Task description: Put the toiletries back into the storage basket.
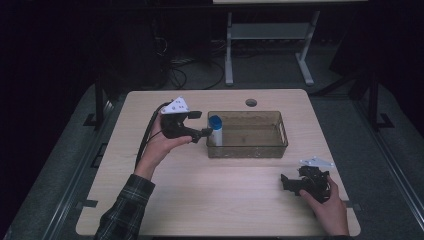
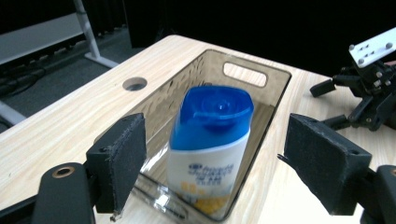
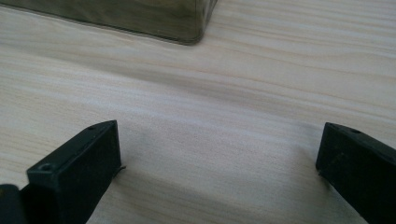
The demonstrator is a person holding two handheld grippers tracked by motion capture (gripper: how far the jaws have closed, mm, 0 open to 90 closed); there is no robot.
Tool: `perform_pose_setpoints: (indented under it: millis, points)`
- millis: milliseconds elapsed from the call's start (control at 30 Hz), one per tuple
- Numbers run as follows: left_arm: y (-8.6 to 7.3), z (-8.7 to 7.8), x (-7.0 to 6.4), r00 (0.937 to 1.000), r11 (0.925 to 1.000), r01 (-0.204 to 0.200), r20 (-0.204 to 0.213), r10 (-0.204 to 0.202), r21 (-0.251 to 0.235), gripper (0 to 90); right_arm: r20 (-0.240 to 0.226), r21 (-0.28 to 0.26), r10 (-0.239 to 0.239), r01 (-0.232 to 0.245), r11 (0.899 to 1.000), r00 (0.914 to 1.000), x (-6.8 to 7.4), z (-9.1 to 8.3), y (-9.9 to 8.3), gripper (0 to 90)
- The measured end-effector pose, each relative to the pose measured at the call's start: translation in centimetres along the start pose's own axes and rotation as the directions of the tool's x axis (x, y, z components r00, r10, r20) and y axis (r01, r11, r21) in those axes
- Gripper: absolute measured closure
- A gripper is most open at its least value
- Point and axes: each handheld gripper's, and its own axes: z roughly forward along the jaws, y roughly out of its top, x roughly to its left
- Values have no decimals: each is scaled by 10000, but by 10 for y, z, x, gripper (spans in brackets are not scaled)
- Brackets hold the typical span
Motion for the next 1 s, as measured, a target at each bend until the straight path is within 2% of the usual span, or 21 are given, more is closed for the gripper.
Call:
perform_pose_setpoints:
  millis: [333, 633, 800, 1000]
  points:
    - [-17, -20, -5, 9997, 9996, 125, -204, -120, 264, 203, -1, 5, -20, 20, 10000, 10000, 0, 0, 0, 0]
    - [-42, -36, -15, 9986, 9955, 188, -512, -141, 928, 203, -11, -1, -36, 36, 10000, 10000, 0, 0, 0, 0]
    - [-60, -46, -22, 9961, 9887, 333, -852, -209, 1460, 203, 1, 6, -8, 8, 10000, 10000, 0, 0, 0, 0]
    - [-85, -57, -26, 9914, 9768, 569, -1275, -308, 2067, 203, 0, 6, -7, 7, 10000, 10000, 0, 0, 0, 0]
